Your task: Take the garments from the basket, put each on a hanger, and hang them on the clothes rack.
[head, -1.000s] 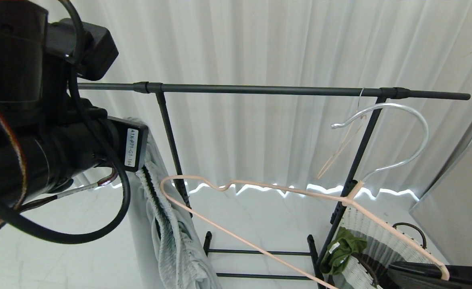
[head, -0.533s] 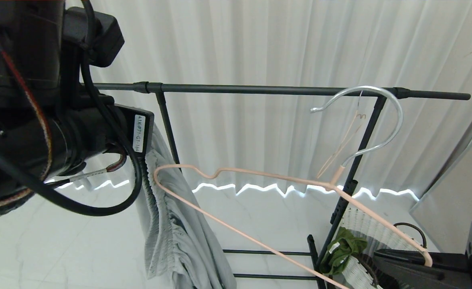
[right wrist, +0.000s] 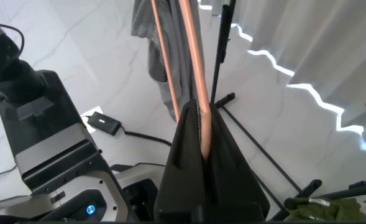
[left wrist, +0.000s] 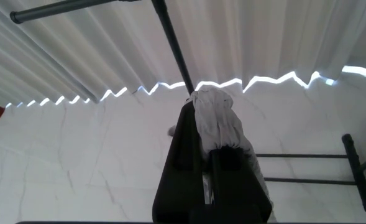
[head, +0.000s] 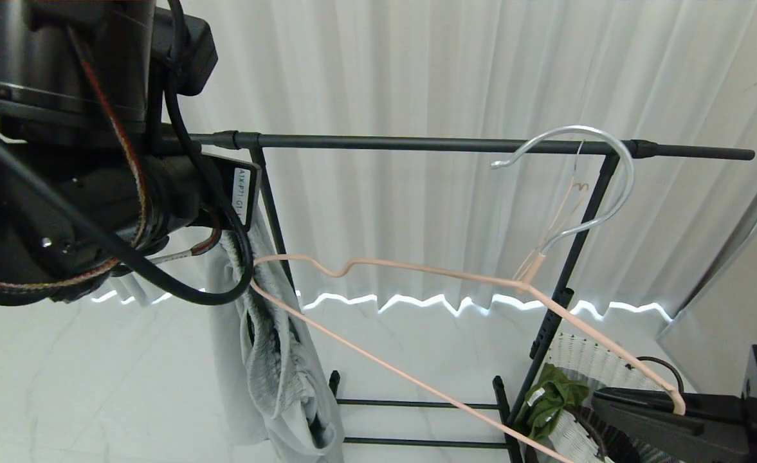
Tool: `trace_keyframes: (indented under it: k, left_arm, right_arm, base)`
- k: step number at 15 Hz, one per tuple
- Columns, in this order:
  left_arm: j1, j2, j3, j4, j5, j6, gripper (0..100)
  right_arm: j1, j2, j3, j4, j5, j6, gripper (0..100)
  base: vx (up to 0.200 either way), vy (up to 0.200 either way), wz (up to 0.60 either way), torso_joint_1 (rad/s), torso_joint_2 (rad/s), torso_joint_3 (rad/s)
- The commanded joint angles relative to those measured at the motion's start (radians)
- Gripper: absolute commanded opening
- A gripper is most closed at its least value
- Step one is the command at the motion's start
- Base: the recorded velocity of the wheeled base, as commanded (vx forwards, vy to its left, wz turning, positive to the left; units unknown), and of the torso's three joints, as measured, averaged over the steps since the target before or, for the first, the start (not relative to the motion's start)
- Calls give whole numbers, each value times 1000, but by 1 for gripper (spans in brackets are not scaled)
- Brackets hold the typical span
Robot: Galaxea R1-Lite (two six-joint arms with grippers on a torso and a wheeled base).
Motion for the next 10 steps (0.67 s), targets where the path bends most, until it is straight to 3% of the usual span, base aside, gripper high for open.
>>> trace_keyframes:
  k: [1,4,10]
  left_arm:
    - [-2,12,-8,0,2,0,0]
    - [-25,7,-8,0,8,0,0]
    - [-51,23,-10,0,8,-1,0]
  right_arm:
    - [-5,15,1,1,-8,0,0]
    - [-74,83,-4,-16,-71,0,0]
    - [-99,198,-38,-194,-74,6,0]
  base:
    - [0,0,0,0,0,0]
    - [0,0,0,0,0,0]
    - [0,0,0,0,0,0]
